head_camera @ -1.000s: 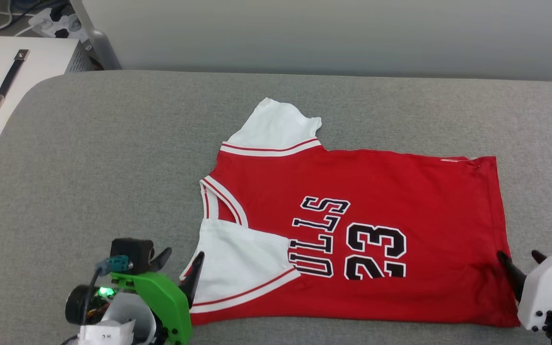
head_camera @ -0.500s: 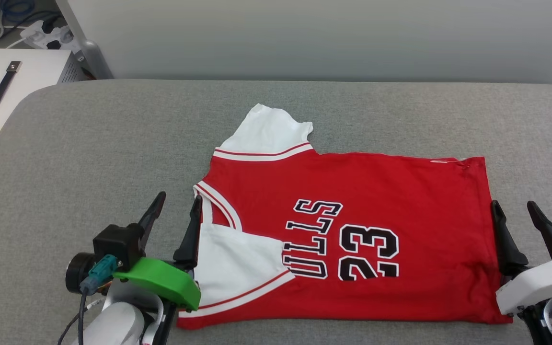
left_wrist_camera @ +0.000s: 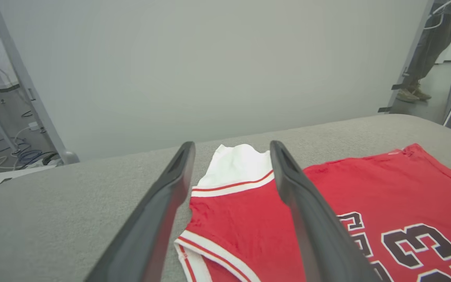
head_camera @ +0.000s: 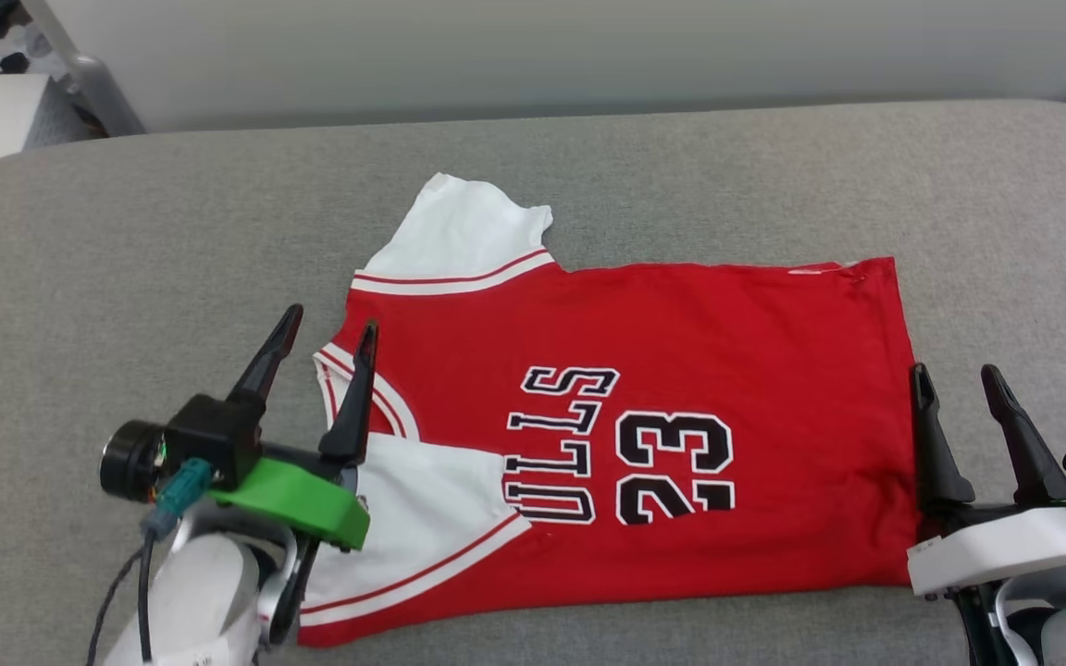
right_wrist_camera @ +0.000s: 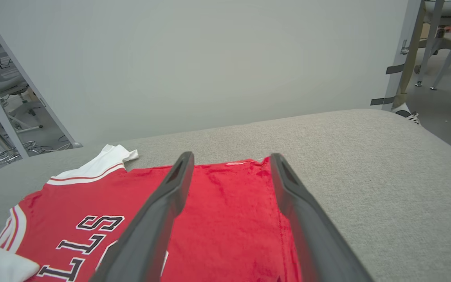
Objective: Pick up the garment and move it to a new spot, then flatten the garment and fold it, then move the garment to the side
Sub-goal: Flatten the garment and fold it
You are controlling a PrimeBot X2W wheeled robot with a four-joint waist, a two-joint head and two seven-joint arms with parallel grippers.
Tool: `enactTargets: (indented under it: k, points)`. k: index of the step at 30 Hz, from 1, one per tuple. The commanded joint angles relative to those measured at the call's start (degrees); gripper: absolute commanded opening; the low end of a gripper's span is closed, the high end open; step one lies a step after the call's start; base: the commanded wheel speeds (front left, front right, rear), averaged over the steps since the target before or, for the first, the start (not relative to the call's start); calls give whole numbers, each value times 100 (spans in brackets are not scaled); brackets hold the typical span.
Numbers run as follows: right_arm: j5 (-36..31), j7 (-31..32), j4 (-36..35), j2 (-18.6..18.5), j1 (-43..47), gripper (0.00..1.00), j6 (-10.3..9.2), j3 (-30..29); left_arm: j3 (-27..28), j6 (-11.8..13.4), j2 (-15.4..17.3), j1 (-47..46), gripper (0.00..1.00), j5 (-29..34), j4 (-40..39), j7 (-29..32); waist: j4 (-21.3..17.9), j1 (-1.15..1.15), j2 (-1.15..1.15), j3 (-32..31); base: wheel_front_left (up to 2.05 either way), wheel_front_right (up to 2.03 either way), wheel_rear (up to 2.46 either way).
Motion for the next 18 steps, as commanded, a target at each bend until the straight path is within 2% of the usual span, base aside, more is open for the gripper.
enactTargets:
  k: [1,3,6,11,18]
  points:
    - [-40,-39,-25,26,-131,100,-5,35,-33,-181,100,-336,100,34,167,12,-343,0,0,367,0,0,0]
    - [-53,-58,-67,46,-202,100,-5,81,-89,-362,258,-790,100,42,402,283,-455,0,0,525,0,0,0]
    - [-61,-82,-129,77,-326,100,-5,159,-282,-592,546,-1615,100,-16,679,1001,-625,0,0,755,0,0,0]
    - [-48,-117,-199,126,-542,100,-5,333,-908,-713,1058,-2968,100,-455,1034,2382,-900,0,0,1112,0,0,0]
    - [-1,-233,-237,183,-804,100,-5,582,-2162,-719,1779,-4571,100,-1950,1601,4457,-1300,0,0,1539,0,0,0]
